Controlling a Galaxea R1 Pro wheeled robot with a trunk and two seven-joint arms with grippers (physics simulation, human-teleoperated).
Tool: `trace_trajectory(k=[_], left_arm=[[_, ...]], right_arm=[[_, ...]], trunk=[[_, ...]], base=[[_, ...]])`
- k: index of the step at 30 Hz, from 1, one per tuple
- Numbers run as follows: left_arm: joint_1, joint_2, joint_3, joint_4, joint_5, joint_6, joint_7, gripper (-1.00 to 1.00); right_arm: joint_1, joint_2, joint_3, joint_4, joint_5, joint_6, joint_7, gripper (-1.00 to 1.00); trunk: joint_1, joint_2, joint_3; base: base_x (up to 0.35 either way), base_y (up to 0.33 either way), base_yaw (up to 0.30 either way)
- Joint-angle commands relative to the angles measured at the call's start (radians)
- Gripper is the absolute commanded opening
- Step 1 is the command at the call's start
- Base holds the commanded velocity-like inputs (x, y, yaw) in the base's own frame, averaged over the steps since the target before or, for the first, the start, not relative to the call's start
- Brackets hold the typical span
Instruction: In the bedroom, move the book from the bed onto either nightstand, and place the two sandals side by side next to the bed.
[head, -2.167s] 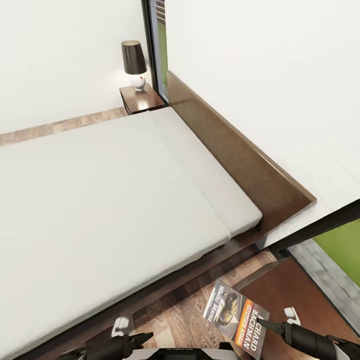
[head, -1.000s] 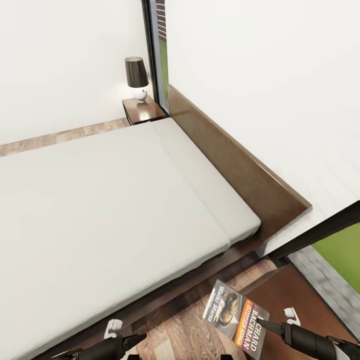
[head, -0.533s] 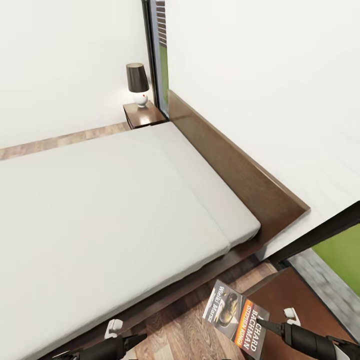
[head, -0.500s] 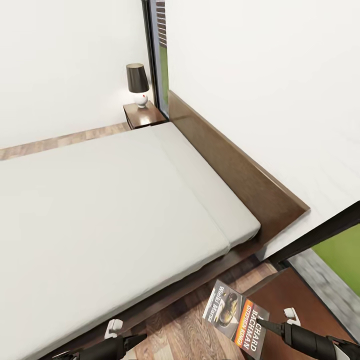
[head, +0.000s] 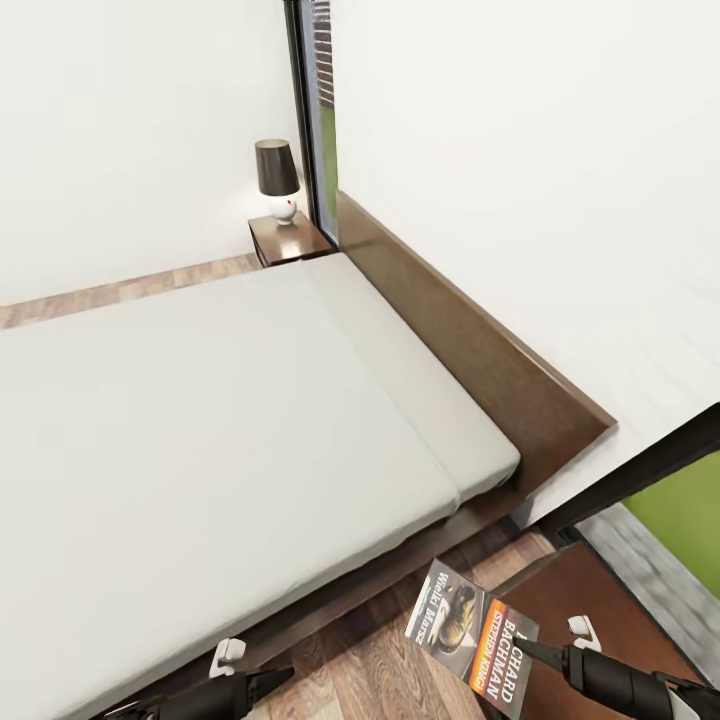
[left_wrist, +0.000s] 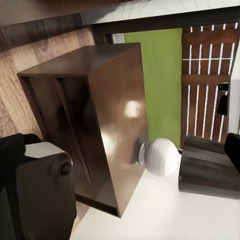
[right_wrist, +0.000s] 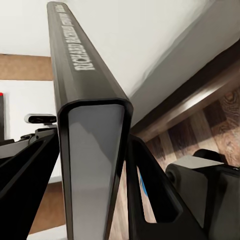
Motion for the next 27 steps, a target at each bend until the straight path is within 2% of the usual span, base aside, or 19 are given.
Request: trace_trajectory(k=[1,27], left_arm=[[0.0,0.0,-0.009,0.0,0.009,0.006,-0.003,1.0],[0.0,-0.001,-0.009,0.0,0.009,0.005,-0.001,1.0]], right_arm=[[-0.001,0.0,-0.008,0.0,0.009,0.01,0.004,-1.0],[-0.001,0.0,-0.008,0.0,0.009,0.01,0.004,-1.0]], trunk=[[0.001,-0.002,0.0],[0.001,-0.002,0.042]], base=[[0.0,0.0,0.0],[0.0,0.0,0.0]])
